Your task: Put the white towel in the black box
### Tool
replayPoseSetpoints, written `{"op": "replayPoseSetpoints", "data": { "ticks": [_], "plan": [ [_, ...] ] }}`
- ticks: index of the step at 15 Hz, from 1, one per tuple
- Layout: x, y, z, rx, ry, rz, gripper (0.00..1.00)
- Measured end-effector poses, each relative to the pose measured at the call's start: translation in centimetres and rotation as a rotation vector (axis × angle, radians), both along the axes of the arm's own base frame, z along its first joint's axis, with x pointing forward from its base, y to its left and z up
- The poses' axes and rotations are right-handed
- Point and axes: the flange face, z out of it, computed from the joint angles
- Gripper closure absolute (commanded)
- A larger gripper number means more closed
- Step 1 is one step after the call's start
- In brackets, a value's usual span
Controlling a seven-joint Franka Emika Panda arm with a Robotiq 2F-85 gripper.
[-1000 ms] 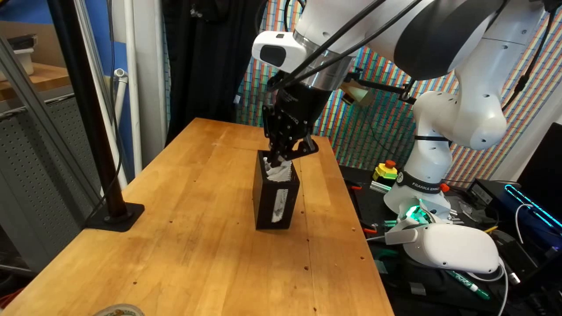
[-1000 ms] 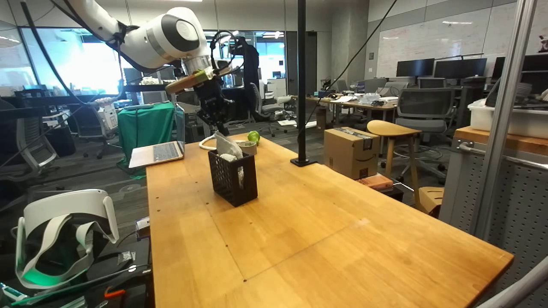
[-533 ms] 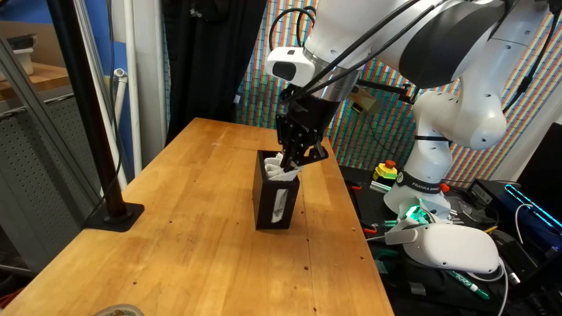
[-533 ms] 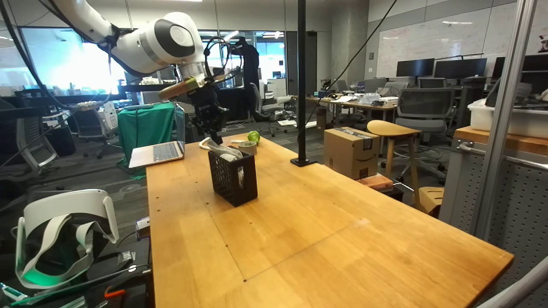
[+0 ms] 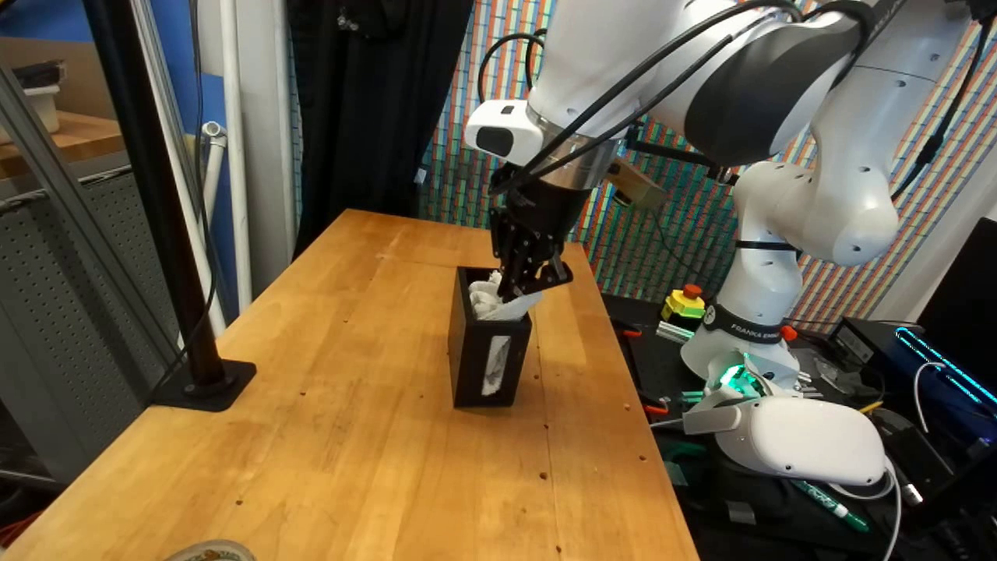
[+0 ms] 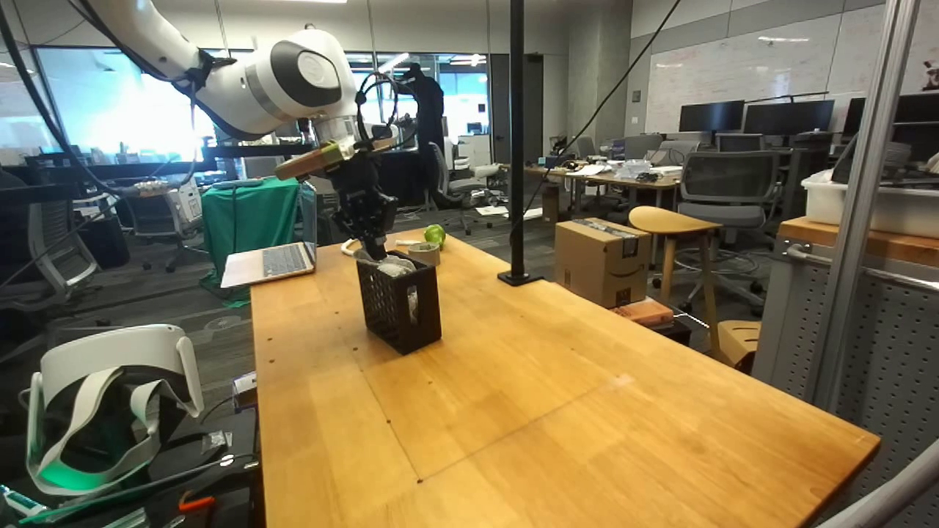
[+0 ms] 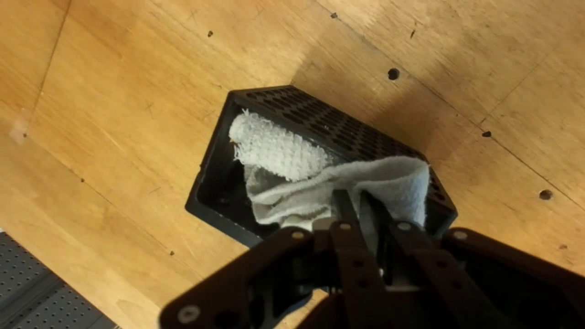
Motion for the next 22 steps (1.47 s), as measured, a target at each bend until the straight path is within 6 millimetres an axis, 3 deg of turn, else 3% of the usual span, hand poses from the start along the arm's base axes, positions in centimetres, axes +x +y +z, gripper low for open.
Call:
{"op": "replayPoseSetpoints", "data": {
  "ticks": [5, 16, 22],
  "plan": [
    [1.0, -1.2, -0.4, -0.002, 0.009, -0.029, 0.87],
    [6.1, -5.5, -6.7, 0.014, 0.092, -0.101, 0.87],
    [7.7, -6.3, -7.7, 0.025, 0.112, -0.119, 0.87]
  ]
}}
